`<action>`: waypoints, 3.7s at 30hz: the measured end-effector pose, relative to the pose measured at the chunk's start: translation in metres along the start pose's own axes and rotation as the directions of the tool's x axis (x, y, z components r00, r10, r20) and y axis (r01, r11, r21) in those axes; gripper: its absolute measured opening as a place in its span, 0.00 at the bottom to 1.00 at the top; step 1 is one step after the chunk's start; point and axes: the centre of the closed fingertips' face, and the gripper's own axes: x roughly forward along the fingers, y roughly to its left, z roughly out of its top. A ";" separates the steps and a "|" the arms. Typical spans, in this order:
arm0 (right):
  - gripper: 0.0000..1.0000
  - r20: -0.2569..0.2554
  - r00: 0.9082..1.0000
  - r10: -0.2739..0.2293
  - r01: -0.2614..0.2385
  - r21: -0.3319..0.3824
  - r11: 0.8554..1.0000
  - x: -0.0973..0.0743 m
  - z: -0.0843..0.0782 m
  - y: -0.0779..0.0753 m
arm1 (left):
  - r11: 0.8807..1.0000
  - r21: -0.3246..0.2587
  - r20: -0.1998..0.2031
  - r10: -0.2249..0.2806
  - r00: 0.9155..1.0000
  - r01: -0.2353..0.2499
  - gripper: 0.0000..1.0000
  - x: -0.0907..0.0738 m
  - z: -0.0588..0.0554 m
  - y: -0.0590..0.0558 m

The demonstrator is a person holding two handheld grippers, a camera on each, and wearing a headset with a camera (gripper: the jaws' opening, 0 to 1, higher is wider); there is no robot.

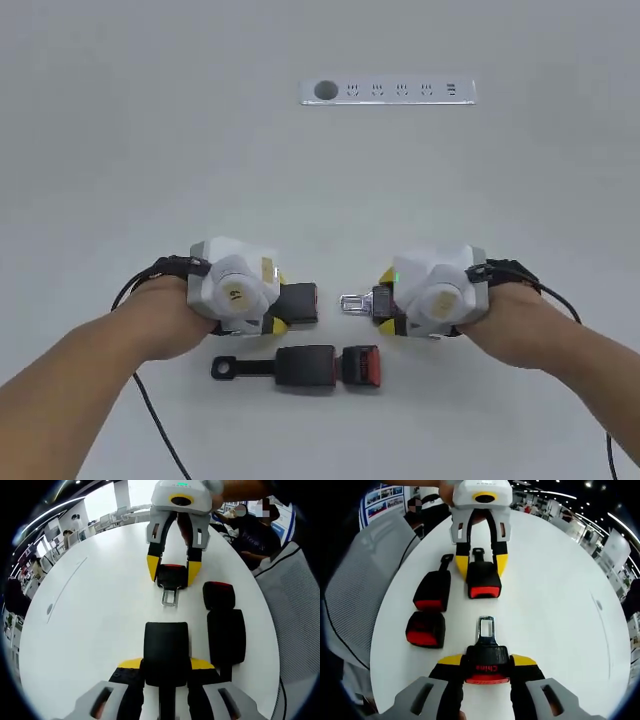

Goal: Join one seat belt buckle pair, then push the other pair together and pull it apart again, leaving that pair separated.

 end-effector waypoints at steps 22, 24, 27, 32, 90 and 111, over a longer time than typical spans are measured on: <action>0.33 -0.072 0.997 0.014 -0.011 0.039 0.999 -0.018 -0.050 -0.004 | 1.000 -0.001 0.013 0.009 1.000 -0.009 0.34 0.001 -0.002 0.002; 0.33 -0.079 0.997 0.013 -0.010 0.040 0.999 -0.018 -0.050 -0.003 | 1.000 0.000 0.010 0.011 1.000 -0.011 0.34 0.001 0.000 0.001; 0.33 -0.087 0.996 0.008 -0.004 0.048 0.999 -0.018 -0.050 -0.004 | 1.000 0.014 -0.003 0.015 1.000 -0.015 0.35 0.000 0.002 0.001; 0.38 -0.103 0.994 -0.021 0.029 0.071 0.997 -0.020 -0.046 -0.004 | 0.999 0.009 -0.019 0.042 0.999 -0.042 0.37 -0.001 0.003 0.003; 0.99 0.099 0.896 -0.433 0.297 0.590 0.750 -0.097 -0.008 0.095 | 0.686 -0.603 0.063 0.550 0.833 -0.408 1.00 -0.138 -0.092 -0.096; 0.99 0.082 0.869 -0.488 0.341 0.614 0.712 -0.097 -0.011 0.089 | 0.680 -0.623 0.091 0.553 0.828 -0.386 1.00 -0.132 -0.082 -0.094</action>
